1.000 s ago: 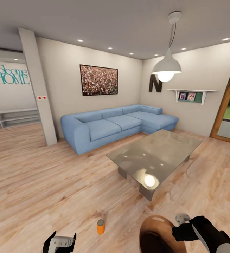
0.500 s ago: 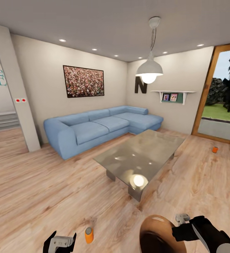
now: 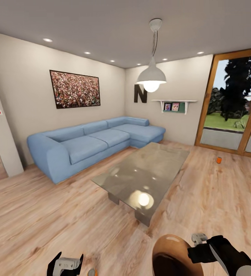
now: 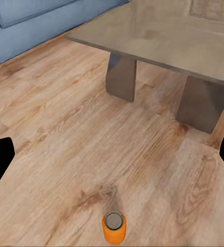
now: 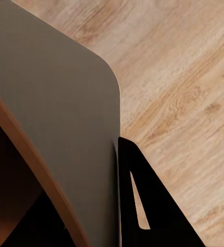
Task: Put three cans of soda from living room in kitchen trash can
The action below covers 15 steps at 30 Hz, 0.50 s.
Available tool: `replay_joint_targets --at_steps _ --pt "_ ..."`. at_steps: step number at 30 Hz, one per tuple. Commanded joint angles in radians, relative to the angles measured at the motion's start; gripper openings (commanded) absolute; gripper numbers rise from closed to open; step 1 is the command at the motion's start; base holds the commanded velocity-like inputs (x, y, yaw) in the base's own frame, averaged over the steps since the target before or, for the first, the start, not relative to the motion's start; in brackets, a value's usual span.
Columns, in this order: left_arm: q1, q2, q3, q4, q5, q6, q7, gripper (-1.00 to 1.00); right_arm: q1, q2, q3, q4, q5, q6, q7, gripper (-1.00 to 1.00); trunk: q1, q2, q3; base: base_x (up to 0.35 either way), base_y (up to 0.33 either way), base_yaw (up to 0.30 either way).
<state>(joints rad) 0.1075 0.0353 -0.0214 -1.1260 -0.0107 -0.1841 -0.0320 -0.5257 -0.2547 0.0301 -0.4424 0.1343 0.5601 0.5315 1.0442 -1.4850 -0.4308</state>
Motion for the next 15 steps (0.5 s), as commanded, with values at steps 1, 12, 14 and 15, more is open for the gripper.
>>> replay_joint_targets --at_steps 1,12,14,15 --pt "0.0 0.0 0.0 0.0 0.0 0.0 0.0 1.0 -0.001 0.0 -0.003 0.0 -0.015 0.004 0.006 -1.0 0.0 0.0 0.001 0.266 0.223 -0.238" --pt "0.0 0.0 0.0 0.001 -0.001 0.0 0.001 1.0 -0.001 0.002 -0.003 -0.001 -0.015 0.004 0.005 -1.0 0.0 0.0 0.007 0.259 0.213 -0.238" --pt "0.0 0.0 0.001 0.001 -0.001 0.0 0.001 1.0 -0.001 0.002 -0.003 -0.001 -0.015 0.004 0.005 -1.0 0.0 0.0 0.008 0.121 0.089 -0.238" --pt "0.0 0.0 0.001 0.002 -0.001 0.0 0.001 1.0 -0.001 0.002 -0.003 -0.001 -0.015 0.004 0.005 -1.0 0.0 0.0 0.008 0.069 0.079 -0.235"
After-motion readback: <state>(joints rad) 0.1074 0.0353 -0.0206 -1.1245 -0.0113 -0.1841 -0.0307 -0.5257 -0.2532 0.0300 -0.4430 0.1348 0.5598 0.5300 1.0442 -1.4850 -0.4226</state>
